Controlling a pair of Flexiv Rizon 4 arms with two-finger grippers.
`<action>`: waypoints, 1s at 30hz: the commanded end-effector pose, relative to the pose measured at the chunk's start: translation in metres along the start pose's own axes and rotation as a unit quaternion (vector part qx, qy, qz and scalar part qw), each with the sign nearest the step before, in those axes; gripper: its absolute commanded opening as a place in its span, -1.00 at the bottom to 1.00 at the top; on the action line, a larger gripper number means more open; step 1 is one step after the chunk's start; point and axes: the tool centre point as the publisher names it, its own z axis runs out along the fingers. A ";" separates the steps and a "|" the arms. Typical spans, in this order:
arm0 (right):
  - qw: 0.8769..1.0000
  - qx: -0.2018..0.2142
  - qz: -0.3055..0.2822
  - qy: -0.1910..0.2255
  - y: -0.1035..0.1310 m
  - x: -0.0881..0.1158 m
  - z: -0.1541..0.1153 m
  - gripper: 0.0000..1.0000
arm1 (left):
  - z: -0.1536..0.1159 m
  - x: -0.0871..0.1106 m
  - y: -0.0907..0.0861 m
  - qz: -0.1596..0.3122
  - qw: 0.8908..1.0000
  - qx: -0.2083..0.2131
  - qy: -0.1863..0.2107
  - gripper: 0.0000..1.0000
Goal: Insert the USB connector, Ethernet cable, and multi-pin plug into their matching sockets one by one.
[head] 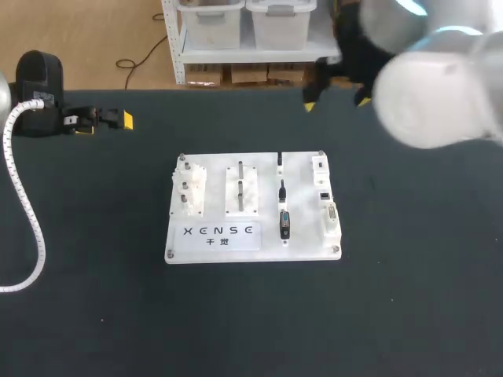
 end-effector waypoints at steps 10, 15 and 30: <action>0.990 0.114 0.010 0.082 0.039 0.003 0.075 1.00 | 0.000 0.000 0.000 0.000 1.000 0.000 0.000 1.00; 0.990 0.110 0.011 0.092 0.048 0.007 0.087 1.00 | 0.000 0.000 0.000 0.000 1.000 0.000 0.000 1.00; 0.989 0.103 0.029 0.103 0.053 0.020 0.107 1.00 | 0.000 0.000 0.000 0.000 1.000 0.000 0.000 1.00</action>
